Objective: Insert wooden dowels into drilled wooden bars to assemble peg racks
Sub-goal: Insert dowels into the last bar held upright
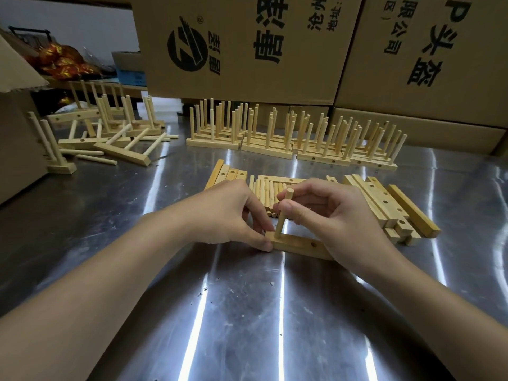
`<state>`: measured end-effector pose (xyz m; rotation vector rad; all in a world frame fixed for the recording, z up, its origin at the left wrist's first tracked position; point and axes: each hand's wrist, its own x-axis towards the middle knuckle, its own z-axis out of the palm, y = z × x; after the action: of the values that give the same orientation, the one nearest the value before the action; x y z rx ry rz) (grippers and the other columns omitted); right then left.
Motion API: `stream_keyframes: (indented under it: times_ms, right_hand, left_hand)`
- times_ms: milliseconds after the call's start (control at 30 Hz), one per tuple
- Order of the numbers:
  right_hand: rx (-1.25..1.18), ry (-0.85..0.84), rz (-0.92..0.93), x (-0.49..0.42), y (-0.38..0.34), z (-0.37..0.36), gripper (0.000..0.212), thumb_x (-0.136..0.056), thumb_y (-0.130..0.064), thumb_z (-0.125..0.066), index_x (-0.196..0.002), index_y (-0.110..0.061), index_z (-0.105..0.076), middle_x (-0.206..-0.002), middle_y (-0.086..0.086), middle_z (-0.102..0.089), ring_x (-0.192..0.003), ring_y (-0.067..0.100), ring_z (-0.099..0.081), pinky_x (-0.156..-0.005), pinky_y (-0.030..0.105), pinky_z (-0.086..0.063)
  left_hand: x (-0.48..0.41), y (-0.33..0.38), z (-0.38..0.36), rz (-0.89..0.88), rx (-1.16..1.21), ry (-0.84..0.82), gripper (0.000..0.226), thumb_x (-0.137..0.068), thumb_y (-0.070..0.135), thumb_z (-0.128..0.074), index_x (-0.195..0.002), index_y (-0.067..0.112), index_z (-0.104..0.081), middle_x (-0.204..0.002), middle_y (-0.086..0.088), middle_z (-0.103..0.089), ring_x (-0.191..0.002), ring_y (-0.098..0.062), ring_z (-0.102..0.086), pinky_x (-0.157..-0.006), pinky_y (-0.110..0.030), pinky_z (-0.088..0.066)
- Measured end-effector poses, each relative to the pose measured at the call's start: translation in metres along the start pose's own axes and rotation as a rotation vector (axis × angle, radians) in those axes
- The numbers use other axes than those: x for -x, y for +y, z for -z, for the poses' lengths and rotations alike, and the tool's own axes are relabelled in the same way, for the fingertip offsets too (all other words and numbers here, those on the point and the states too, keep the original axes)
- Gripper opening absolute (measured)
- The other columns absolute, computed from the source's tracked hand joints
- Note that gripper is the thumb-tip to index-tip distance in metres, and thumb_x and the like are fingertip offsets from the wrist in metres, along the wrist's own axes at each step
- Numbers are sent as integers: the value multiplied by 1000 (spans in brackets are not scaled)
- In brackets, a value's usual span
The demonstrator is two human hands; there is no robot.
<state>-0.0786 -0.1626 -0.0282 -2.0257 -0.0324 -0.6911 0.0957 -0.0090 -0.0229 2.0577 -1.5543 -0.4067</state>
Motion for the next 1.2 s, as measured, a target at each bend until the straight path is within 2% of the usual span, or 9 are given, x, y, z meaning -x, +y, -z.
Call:
stream_keyframes:
  times_ms: [133, 300, 400, 500, 633, 767, 933, 1067, 1200]
  right_hand:
    - [-48, -18, -6, 2, 1, -2, 30, -91, -23, -79, -120, -19, -75, -107, -2, -81, -103, 18, -78, -94, 32, -62]
    - [35, 36, 0, -1, 2, -6, 20, -83, -32, -82, -93, -17, -75, -93, 1, -80, -87, 19, -78, -82, 40, -64]
    - [66, 43, 8, -1, 1, 3, 24, -90, -41, -80, -105, -22, -77, -98, -5, -80, -95, 17, -77, -83, 30, -63]
    - [151, 279, 18, -6, 8, 35, 17, -105, -38, -64, -108, -26, -76, -98, -7, -77, -96, 12, -73, -79, 20, -56]
    - [425, 536, -23, -8, 33, 77, 14, -106, -27, -60, -105, -25, -74, -96, -10, -72, -95, 13, -67, -85, 44, -59]
    - [733, 375, -21, -3, 57, 94, 10, -100, -31, -67, -108, -33, -73, -108, -12, -64, -110, 10, -53, -97, 48, -50]
    - [973, -1, 13, -2, 58, 81, 48, -90, -68, -55, -125, -40, -73, -134, -16, -56, -135, 12, -39, -106, 42, -36]
    - [1064, -89, 52, -4, 52, 73, 50, -93, -63, -60, -138, -41, -68, -147, -16, -53, -145, 16, -34, -114, 47, -32]
    - [1024, -121, 63, -5, 52, 64, 38, -94, -53, -68, -131, -43, -72, -144, -18, -58, -144, 14, -38, -114, 41, -29]
  left_hand:
    - [1, 0, 0, -11, -18, 21, 17, -74, 53, -93, -81, 47, -78, -71, 18, -69, -70, -3, -61, -58, -19, -44]
    - [1, 1, 0, -11, -3, 9, 17, -75, 48, -94, -83, 45, -78, -67, 22, -67, -67, 0, -60, -56, -14, -41]
    - [3, 1, 3, -5, -8, -8, 17, -76, 42, -95, -86, 36, -83, -70, 21, -70, -68, -1, -62, -57, -16, -43]
    - [8, -4, 16, 47, -100, 21, 18, -74, 45, -95, -83, 34, -83, -79, 18, -74, -77, -4, -65, -60, -15, -47]
    - [12, -13, 28, 102, -164, 35, 20, -71, 53, -92, -84, 45, -79, -79, 13, -69, -73, -2, -62, -57, -16, -44]
    - [11, -15, 25, 84, -130, 44, 28, -69, 63, -90, -87, 47, -76, -80, 12, -66, -73, -2, -61, -58, -18, -46]
    - [8, -15, 20, 101, -164, 63, 20, -73, 57, -91, -80, 45, -76, -80, 20, -67, -76, 2, -61, -57, -14, -46]
    - [8, -17, 19, 130, -159, 57, 22, -73, 57, -91, -83, 42, -78, -82, 16, -68, -77, 0, -62, -57, -16, -49]
    - [8, -16, 19, 142, -174, 58, 25, -73, 58, -90, -83, 38, -79, -81, 14, -68, -75, -1, -62, -56, -19, -48]
